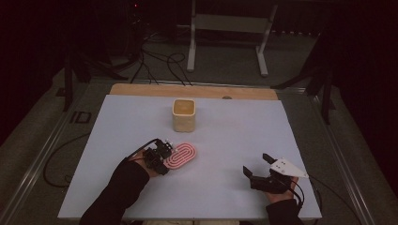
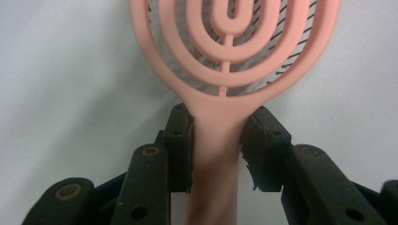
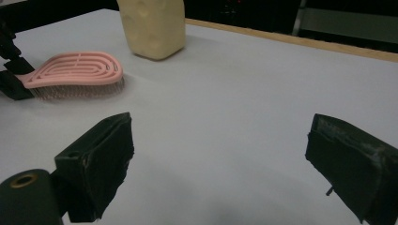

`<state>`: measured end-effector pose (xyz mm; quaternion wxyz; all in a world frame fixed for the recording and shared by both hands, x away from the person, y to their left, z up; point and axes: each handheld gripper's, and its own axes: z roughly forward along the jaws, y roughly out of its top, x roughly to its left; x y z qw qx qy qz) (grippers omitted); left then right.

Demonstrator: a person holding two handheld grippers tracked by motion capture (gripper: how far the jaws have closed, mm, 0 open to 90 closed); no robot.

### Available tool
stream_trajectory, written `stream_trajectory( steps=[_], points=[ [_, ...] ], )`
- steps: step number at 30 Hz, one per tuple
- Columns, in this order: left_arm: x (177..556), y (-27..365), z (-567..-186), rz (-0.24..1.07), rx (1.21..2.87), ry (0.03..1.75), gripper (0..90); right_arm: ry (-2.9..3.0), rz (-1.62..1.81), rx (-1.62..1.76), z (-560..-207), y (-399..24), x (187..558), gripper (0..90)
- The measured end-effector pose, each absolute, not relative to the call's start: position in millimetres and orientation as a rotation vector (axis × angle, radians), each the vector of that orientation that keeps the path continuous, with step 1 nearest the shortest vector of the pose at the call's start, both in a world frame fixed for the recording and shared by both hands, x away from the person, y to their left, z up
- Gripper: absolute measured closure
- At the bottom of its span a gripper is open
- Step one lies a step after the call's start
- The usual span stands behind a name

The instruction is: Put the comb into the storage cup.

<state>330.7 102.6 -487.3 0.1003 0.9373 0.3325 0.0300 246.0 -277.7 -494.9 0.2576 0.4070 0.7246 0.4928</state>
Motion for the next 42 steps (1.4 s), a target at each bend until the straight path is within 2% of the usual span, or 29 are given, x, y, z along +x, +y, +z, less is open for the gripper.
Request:
stream_trajectory(
  steps=[10,23,32,42],
  points=[
    [329.2,103.1,-486.3,0.113,2.775,0.971,69.5,1.97,1.332,1.1,-495.3,-277.2,246.4,7.7],
    [328.0,108.2,-478.7,0.183,2.702,0.972,70.0,1.975,1.327,1.101,-496.0,-276.2,246.7,7.7],
    [324.5,112.2,-475.7,0.301,2.573,0.969,70.0,1.987,1.325,1.098,-497.1,-274.4,246.9,7.7],
    [324.8,120.3,-465.4,0.347,2.442,0.96,70.0,1.995,1.32,1.096,-497.9,-271.6,247.1,7.7]
  ],
)
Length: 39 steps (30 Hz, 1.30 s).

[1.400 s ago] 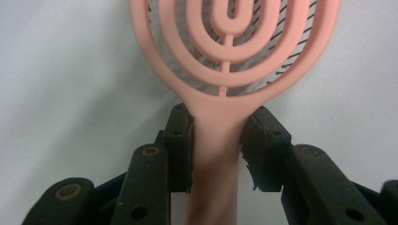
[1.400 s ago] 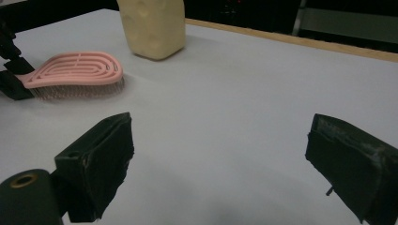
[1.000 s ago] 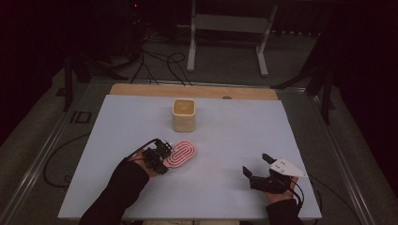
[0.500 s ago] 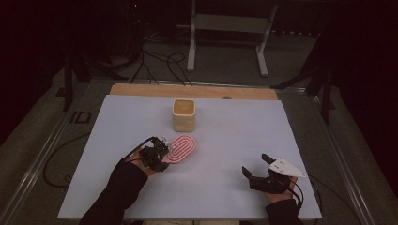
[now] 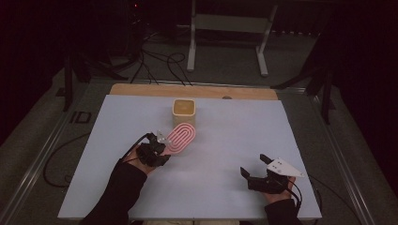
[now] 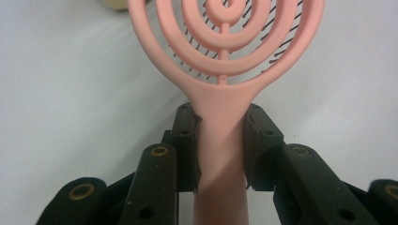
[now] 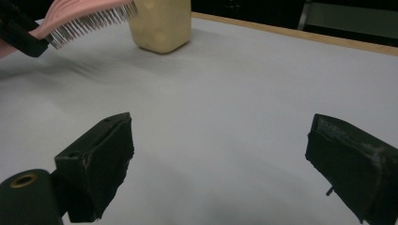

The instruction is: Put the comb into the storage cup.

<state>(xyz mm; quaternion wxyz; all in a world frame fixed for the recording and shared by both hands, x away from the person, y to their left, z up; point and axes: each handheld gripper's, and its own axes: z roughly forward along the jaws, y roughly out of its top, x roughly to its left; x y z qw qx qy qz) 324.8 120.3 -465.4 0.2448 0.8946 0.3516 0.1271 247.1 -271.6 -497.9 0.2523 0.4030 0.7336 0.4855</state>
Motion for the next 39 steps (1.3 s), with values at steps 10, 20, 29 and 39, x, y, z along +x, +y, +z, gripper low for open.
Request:
stream_trajectory(
  steps=[10,20,29,39],
  points=[
    [325.4,122.4,-460.3,0.358,2.381,0.911,70.0,1.97,1.364,1.133,-494.0,-272.3,252.6,7.7],
    [324.3,120.1,-452.1,0.352,2.333,0.858,70.0,2.05,1.355,1.098,-488.7,-248.3,261.3,7.7],
    [322.5,122.4,-446.3,0.38,2.284,0.825,70.0,2.088,1.379,1.081,-476.2,-230.2,274.5,7.6],
    [313.2,126.0,-442.3,0.432,2.218,0.773,70.0,2.129,1.424,1.074,-456.4,-205.5,290.2,7.6]
  ],
)
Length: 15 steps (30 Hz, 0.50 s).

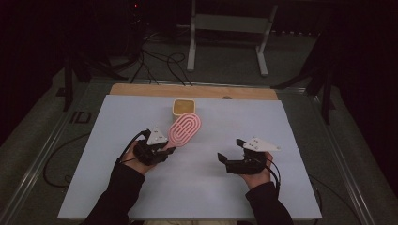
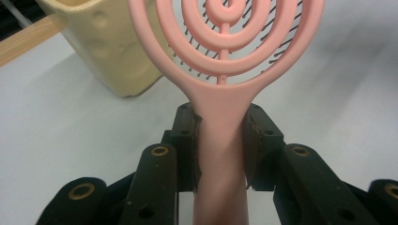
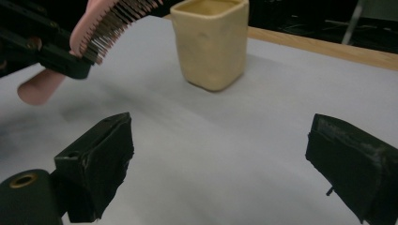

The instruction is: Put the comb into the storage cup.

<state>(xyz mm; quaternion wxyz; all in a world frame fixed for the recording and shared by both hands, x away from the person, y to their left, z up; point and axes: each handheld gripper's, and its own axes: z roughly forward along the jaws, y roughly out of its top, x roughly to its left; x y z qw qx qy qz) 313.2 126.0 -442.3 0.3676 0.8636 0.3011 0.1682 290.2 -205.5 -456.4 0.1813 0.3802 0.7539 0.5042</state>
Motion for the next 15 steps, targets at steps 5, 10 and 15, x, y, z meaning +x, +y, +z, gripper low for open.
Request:
stream_trajectory(
  steps=[5,10,15],
  points=[
    [312.1,124.5,-443.0,0.432,2.204,0.761,70.0,2.13,1.462,1.08,-449.9,-192.6,296.2,7.3],
    [310.3,121.3,-444.3,0.436,2.202,0.743,70.0,2.168,1.492,1.056,-442.2,-178.5,300.5,7.2],
    [309.4,122.0,-442.8,0.443,2.183,0.742,70.0,2.18,1.535,1.06,-438.7,-167.9,305.5,7.3]
  ],
)
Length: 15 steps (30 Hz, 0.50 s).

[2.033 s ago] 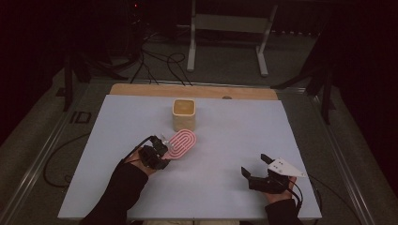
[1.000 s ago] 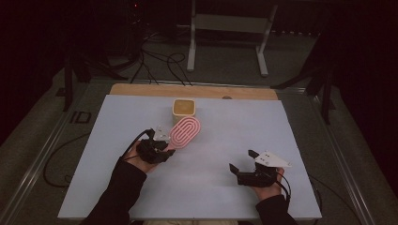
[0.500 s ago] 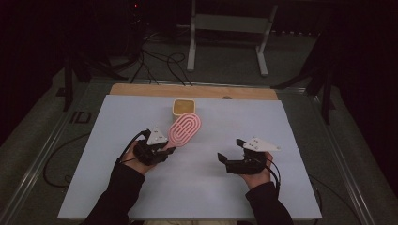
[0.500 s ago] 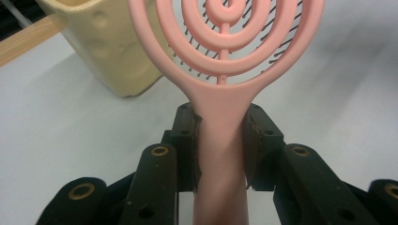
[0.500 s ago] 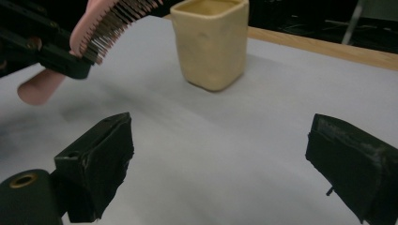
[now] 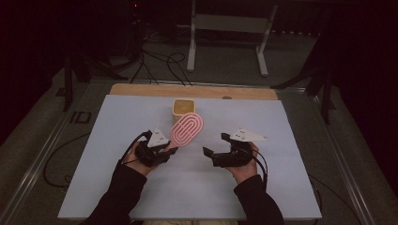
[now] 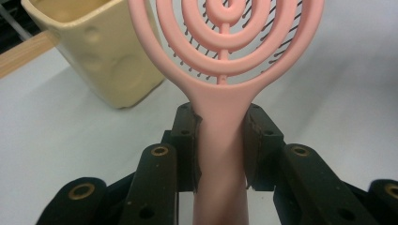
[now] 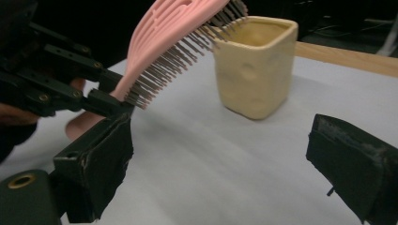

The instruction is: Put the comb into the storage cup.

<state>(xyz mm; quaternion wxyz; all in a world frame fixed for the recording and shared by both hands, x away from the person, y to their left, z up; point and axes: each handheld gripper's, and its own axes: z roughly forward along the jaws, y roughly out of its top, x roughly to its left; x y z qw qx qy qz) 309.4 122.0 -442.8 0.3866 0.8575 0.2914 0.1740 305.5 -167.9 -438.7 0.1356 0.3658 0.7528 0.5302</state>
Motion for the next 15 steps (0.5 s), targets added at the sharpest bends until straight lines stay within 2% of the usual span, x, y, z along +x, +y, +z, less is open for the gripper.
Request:
stream_trajectory(
  steps=[15],
  points=[
    [307.0,120.0,-442.1,0.461,2.163,0.726,70.0,2.182,1.588,1.022,-420.5,-141.1,320.0,7.3]
  ],
)
